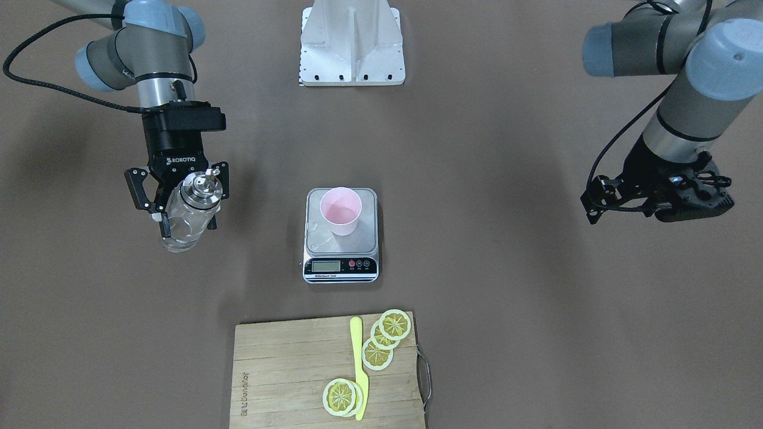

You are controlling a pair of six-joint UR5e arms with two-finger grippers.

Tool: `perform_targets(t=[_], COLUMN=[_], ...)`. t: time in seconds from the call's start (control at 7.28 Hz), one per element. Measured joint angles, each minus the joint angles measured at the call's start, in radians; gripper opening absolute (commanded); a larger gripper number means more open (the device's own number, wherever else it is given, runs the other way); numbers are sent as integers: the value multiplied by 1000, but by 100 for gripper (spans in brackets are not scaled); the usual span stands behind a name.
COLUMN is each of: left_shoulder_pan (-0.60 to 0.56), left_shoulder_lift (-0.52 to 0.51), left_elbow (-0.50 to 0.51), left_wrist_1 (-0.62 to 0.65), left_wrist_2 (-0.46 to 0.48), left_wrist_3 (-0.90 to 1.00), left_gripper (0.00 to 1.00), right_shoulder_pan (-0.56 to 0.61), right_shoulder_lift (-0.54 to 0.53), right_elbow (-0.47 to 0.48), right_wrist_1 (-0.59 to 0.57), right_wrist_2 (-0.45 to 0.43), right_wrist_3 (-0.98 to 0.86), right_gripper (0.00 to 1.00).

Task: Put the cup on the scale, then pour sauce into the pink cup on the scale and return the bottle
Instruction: 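Carry the bottle with the right gripper over the pink cup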

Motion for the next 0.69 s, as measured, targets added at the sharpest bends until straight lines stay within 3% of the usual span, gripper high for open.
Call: perform_targets(t=[0.69], left_shoulder_pan=[2], left_shoulder_lift=[8], left_elbow=[26], left_wrist_1=[-6], left_wrist_2=[-2], left_wrist_3=[0], left_gripper=[98], right_shoulder_pan=[-127], right_shoulder_lift=[54], right_elbow=[-7], right_wrist_1=[-196], right_wrist_2=[-246], right_wrist_3=[-106], right_gripper=[20])
